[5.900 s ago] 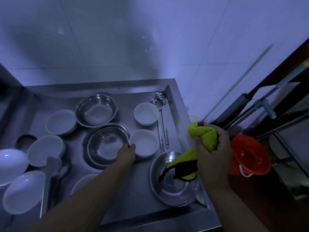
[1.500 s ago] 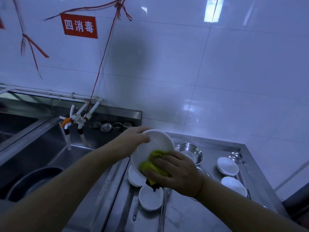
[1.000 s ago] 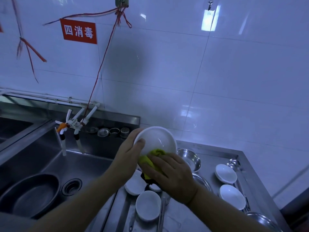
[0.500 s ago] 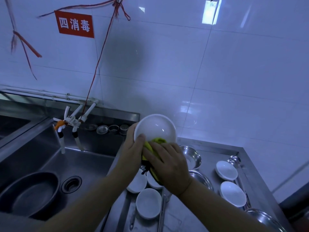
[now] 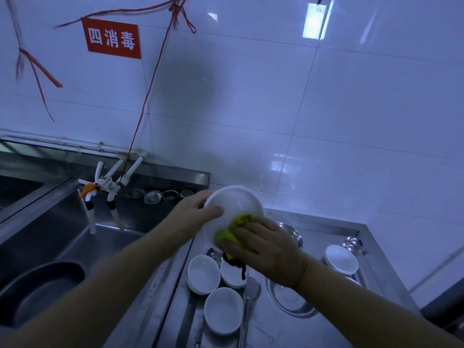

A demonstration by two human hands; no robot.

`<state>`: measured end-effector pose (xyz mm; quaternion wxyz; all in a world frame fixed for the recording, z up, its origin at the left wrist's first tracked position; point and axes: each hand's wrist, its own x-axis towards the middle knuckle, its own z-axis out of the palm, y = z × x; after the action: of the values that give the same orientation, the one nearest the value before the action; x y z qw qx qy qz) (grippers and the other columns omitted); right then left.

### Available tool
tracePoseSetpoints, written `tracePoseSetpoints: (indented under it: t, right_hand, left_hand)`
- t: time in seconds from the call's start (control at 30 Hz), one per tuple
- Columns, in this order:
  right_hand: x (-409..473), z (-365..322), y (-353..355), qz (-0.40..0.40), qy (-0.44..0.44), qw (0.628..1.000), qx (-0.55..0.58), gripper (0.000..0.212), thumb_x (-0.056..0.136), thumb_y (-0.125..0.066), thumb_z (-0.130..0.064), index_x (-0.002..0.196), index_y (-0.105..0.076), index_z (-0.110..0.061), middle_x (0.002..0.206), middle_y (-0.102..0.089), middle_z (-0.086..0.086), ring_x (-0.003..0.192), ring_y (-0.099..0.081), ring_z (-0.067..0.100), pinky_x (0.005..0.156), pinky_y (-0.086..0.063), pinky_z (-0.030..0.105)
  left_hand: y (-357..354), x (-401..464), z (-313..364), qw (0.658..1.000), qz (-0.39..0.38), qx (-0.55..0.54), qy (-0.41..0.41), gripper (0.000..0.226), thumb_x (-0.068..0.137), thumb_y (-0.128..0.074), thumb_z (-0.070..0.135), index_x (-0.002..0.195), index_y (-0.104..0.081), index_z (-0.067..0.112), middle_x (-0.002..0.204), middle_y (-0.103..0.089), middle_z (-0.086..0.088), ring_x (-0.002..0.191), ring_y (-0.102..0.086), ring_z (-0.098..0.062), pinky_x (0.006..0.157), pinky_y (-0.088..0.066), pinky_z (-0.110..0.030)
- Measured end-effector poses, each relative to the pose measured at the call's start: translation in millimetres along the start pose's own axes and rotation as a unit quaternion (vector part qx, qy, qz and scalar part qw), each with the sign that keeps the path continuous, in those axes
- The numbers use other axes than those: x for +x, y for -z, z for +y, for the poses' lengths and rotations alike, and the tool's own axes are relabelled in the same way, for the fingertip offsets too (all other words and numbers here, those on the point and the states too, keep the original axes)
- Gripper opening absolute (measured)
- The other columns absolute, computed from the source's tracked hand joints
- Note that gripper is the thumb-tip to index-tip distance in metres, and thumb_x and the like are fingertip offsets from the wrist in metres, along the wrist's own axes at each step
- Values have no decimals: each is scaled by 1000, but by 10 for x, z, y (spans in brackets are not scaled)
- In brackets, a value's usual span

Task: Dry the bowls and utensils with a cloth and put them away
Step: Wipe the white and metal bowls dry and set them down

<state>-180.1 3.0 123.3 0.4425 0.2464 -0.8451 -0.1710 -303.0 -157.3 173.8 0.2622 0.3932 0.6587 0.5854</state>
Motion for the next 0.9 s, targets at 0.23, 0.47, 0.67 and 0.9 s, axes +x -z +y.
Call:
tracePoseSetpoints:
  t: [0.23,0.47,0.67,0.9]
  right_hand:
    - [83,-256,-185,33,-122,992,-19,33,88,-71,-23,118,-60,-15,103,-71,9,89,-65,23,79,-50,36]
    - [-193,60,13,-40,68,997,18,30,92,-66,-26,120,-55,-20,103,-72,6,92,-66,22,91,-50,36]
    - [38,-178,-17,-38,-63,997,23,21,97,-57,-24,117,-56,-18,101,-69,8,91,-61,23,88,-46,35]
    - [99,-463,-27,-114,-153,977,97,36,92,-57,-29,127,-55,-20,118,-63,6,109,-56,21,98,-42,33]
  left_hand:
    - [-386,-96,-276,977,156,-122,-77,26,100,-40,20,117,-48,38,107,-59,6,88,-62,-3,67,-52,-18]
    - [-18,-29,-163,995,-46,74,-50,38,81,-45,38,117,-55,30,106,-61,-2,95,-59,-17,80,-50,-33]
    - [-154,-159,-342,987,104,-120,-28,51,59,-60,50,106,-60,31,102,-65,-4,94,-63,-25,75,-54,-38]
    - [-143,-219,-437,979,149,-112,-86,39,79,-49,49,116,-51,38,112,-58,15,98,-58,-2,78,-53,-23]
